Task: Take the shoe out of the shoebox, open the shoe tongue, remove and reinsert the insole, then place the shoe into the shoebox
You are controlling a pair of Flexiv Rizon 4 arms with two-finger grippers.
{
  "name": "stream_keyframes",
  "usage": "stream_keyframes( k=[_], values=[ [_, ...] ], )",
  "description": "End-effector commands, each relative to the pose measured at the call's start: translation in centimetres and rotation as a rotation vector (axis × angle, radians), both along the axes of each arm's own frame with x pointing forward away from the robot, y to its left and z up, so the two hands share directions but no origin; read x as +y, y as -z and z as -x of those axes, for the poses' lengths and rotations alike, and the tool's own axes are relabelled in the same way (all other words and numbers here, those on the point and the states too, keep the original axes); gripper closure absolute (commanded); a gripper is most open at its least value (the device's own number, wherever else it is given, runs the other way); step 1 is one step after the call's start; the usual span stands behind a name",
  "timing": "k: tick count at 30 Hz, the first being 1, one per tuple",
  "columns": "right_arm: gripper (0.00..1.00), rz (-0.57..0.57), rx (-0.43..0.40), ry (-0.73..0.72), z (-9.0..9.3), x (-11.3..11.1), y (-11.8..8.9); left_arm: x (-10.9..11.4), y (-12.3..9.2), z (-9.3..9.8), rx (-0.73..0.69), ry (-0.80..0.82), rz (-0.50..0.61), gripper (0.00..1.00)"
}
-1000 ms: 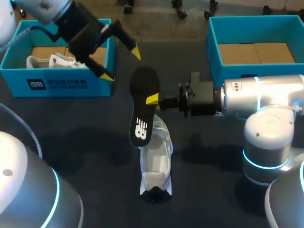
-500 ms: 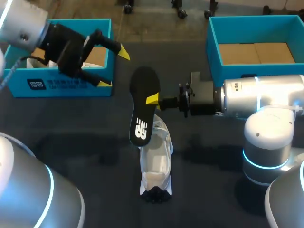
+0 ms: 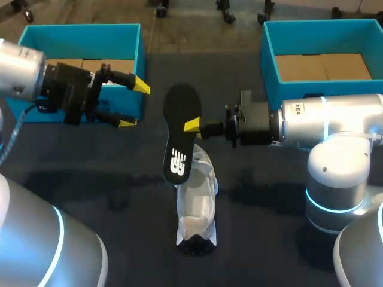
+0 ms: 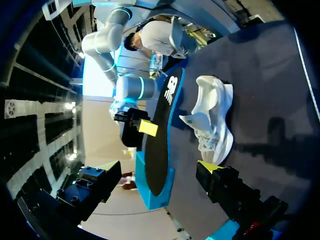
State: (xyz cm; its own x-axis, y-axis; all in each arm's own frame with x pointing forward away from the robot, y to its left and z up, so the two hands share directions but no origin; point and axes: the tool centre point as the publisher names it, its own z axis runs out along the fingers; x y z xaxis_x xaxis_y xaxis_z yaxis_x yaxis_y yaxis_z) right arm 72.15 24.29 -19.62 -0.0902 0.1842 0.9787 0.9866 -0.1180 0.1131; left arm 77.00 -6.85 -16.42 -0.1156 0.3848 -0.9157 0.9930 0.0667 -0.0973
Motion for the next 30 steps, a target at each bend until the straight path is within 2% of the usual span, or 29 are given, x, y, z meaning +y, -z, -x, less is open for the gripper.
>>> stream_keyframes(
  k=[1,7,20,22,30],
  values=[
    [1.0,0.001,0.0,0.003,0.0,0.3,0.1,-0.4,1.1,0.4,-0.018,0.001,0.138,0.0],
    [1.0,0.001,0.0,0.003,0.0,0.3,0.1,-2.2,2.7,0.2,-0.042,-0.082,0.196,0.0],
    [1.0,0.001,0.0,0.003,0.0,0.3,0.1,-3.1,3.6,-0.1,-0.037,-0.058,0.294,0.0],
    [1.0,0.001,0.0,0.003,0.0,0.3,0.1,-3.5,3.5,0.4,-0.039,-0.051,0.305,0.0],
    [1.0,0.001,0.0,0.003,0.0,0.3,0.1,-4.9,3.4,0.5,-0.051,-0.042,0.348,0.0]
  ],
)
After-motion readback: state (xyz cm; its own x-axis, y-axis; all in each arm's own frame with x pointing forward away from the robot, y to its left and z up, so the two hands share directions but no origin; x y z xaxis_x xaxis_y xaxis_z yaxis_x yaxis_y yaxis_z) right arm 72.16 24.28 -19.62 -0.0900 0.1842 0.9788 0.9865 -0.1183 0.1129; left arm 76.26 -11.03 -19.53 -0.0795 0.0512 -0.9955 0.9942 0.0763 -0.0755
